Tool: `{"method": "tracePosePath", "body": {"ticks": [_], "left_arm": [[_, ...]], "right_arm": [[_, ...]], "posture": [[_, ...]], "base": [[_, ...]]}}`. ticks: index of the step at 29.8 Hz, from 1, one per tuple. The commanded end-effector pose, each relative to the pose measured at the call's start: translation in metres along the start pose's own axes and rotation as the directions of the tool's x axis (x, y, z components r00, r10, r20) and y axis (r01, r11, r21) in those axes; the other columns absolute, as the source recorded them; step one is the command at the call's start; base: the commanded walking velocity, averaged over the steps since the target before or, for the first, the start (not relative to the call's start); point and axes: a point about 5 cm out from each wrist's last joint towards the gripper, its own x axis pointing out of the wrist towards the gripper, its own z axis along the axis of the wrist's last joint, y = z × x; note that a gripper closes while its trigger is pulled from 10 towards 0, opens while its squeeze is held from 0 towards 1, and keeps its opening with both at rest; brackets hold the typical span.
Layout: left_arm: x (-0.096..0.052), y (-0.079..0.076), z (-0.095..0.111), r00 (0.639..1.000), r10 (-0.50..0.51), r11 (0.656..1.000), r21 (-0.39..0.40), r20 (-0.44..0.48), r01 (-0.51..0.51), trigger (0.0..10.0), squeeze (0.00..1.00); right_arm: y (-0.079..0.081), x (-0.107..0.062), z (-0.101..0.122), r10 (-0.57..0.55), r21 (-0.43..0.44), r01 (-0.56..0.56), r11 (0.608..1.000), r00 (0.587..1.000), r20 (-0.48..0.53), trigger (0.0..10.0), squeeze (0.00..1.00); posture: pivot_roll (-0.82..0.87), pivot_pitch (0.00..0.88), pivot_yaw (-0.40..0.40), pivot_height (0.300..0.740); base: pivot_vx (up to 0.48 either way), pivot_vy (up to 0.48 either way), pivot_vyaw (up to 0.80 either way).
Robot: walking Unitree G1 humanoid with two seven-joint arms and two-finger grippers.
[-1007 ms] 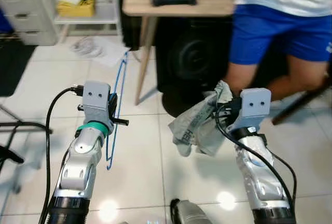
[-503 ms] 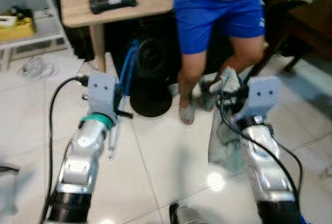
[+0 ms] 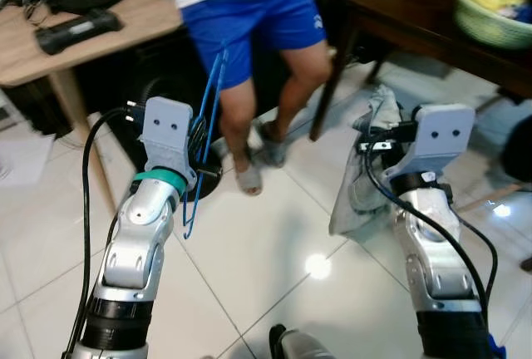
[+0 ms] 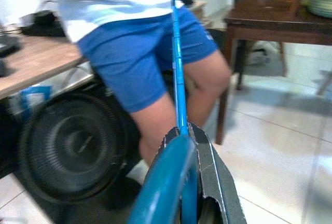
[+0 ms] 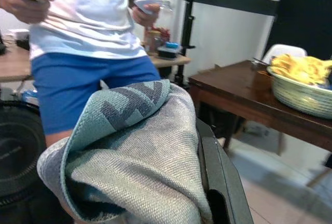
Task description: Hang hanger
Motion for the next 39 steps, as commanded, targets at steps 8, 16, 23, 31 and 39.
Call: {"method": "tracePosePath", "body": {"ticks": [8,16,23,31,39], "left_arm": [[-0.0022,-0.0010,-0.0031,1.000,0.001,1.000,-0.020,-0.027,-0.001,10.0,0.00],[-0.0024,0.0004,-0.0016,1.000,0.006,1.000,-0.026,-0.027,-0.007,10.0,0.00],[-0.0025,0.0003,0.0005,1.000,0.008,1.000,-0.030,-0.023,-0.009,10.0,0.00],[-0.0029,-0.0009,0.0031,1.000,0.011,0.999,-0.036,-0.009,-0.011,10.0,0.00],[-0.0030,-0.0020,0.0037,1.000,0.013,0.999,-0.043,-0.009,-0.013,10.0,0.00]], "right_arm": [[0.0007,-0.0020,-0.0025,0.000,0.004,0.001,1.000,1.000,-0.028,10.0,0.00],[0.0011,-0.0019,-0.0029,-0.004,0.007,0.005,1.000,0.999,-0.033,10.0,0.00],[0.0012,-0.0007,-0.0022,-0.008,0.009,0.009,1.000,0.999,-0.033,10.0,0.00],[0.0004,0.0020,-0.0020,-0.027,0.011,0.027,1.000,0.999,-0.037,10.0,0.00],[-0.0016,0.0035,-0.0032,-0.039,-0.026,0.037,0.999,0.998,-0.044,10.0,0.00]], "posture": [[-0.08,0.091,0.053,0.740],[-0.07,0.094,0.052,0.740],[-0.07,0.094,0.052,0.740],[-0.06,0.096,0.050,0.740],[-0.06,0.098,0.044,0.740]], "base": [[0.000,0.000,-0.80],[0.000,0.000,-0.80],[0.000,0.000,-0.80],[0.152,0.000,-0.80],[0.424,0.000,-0.38]]}}
